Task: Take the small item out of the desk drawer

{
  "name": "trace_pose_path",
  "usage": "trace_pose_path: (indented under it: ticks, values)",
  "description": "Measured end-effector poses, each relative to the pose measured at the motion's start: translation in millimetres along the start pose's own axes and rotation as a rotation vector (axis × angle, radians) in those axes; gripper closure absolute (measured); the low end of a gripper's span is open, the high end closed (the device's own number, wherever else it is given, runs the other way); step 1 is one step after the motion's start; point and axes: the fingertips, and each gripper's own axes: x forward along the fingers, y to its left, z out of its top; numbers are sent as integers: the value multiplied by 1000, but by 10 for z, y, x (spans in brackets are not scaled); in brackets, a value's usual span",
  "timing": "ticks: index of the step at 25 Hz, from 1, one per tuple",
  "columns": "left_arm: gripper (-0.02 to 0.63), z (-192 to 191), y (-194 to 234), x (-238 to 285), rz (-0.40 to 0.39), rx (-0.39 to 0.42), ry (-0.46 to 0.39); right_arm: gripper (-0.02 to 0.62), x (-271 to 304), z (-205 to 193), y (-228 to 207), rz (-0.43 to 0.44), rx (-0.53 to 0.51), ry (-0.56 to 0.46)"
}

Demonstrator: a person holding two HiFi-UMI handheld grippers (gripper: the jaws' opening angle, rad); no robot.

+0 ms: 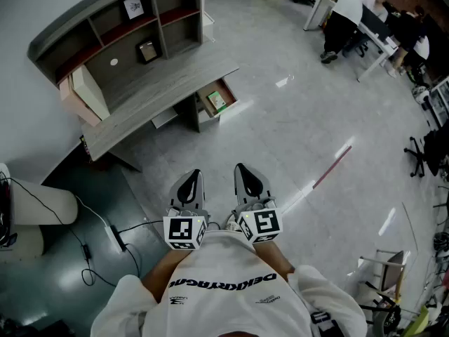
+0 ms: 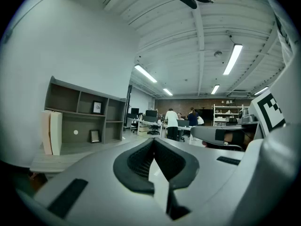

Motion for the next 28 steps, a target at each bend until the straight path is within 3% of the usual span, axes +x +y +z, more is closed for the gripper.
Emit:
trace_pose_path:
  ticks: [20, 28]
  values:
    - [589, -119, -719, 288, 29, 54, 9, 565, -185, -7, -607, 66, -16, -18]
    - [589, -178, -713, 450, 35, 37, 22, 565, -66, -18, -722, 89, 10, -30]
